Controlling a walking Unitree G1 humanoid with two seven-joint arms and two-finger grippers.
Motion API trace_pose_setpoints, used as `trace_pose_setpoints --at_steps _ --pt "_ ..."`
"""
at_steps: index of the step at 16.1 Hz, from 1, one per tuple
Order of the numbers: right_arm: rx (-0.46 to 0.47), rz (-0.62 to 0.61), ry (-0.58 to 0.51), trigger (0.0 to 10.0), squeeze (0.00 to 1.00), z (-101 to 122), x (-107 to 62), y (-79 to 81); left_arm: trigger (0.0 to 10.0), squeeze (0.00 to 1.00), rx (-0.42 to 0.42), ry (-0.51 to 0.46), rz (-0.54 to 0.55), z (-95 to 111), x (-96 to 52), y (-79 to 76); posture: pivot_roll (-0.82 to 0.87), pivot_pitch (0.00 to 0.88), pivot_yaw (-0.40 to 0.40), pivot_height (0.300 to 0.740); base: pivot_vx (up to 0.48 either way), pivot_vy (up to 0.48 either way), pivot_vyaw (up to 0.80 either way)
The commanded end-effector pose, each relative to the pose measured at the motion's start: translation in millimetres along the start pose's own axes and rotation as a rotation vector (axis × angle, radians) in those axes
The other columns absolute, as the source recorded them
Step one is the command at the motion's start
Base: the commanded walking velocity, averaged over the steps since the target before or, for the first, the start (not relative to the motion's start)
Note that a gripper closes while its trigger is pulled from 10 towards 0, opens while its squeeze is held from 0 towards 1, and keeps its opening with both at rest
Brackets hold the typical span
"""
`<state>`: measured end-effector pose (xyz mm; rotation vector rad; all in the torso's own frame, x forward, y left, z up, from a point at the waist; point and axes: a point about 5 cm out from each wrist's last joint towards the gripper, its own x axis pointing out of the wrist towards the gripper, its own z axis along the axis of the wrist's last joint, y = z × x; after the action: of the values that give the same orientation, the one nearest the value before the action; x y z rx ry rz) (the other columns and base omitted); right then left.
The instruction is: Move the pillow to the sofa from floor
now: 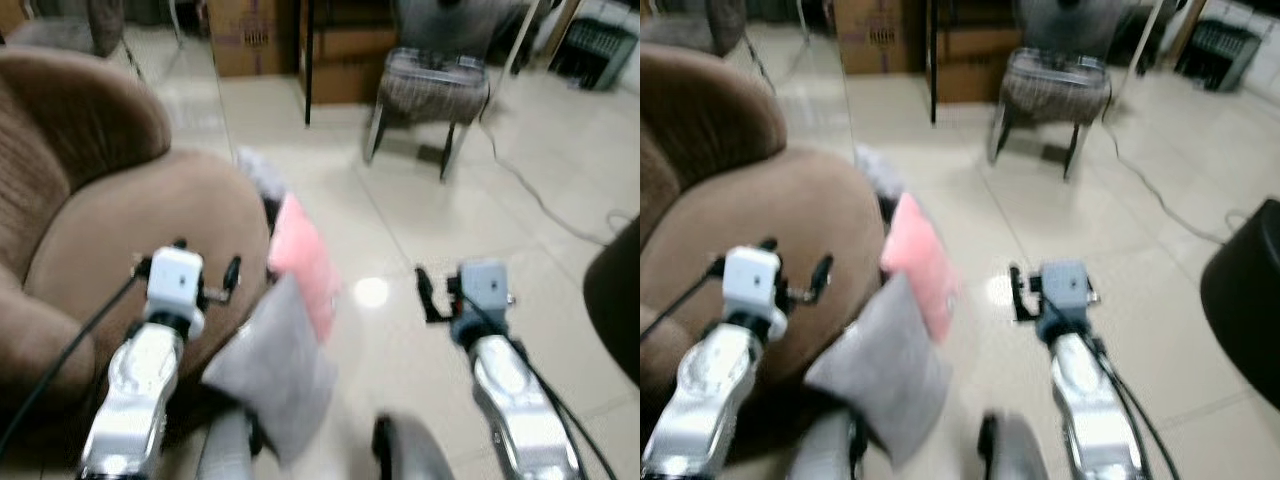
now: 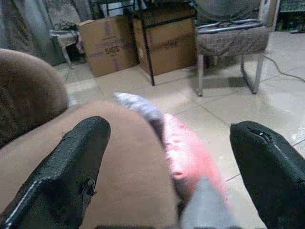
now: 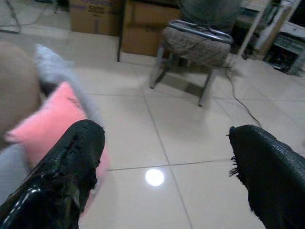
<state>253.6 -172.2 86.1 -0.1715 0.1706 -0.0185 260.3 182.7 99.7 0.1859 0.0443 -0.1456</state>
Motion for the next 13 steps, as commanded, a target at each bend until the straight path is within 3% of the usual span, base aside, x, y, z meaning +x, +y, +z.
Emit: trace_pose_setpoints --at_steps 1,10,13 --pt "-0.001 -0.010 0.000 10.0 0.00 -0.3 -1.3 -4.1 10.0 0.00 0.011 -0.006 -0.025 2.6 0.8 -4.6 0.01 0.000 -0.007 0.603 0.300 0.000 0.00" --pt "-0.001 0.004 0.004 10.0 0.00 -0.9 -0.4 -2.8 10.0 0.00 0.043 0.048 -0.045 -7.4 -0.8 -1.4 0.01 0.000 -0.008 0.603 0.000 0.000 0.00" --pt "0.001 0.008 0.008 10.0 0.00 -1.3 -0.6 -3.0 10.0 0.00 0.032 0.045 -0.044 -6.0 3.1 -0.2 0.01 0.000 -0.011 0.578 0.000 0.000 0.00"
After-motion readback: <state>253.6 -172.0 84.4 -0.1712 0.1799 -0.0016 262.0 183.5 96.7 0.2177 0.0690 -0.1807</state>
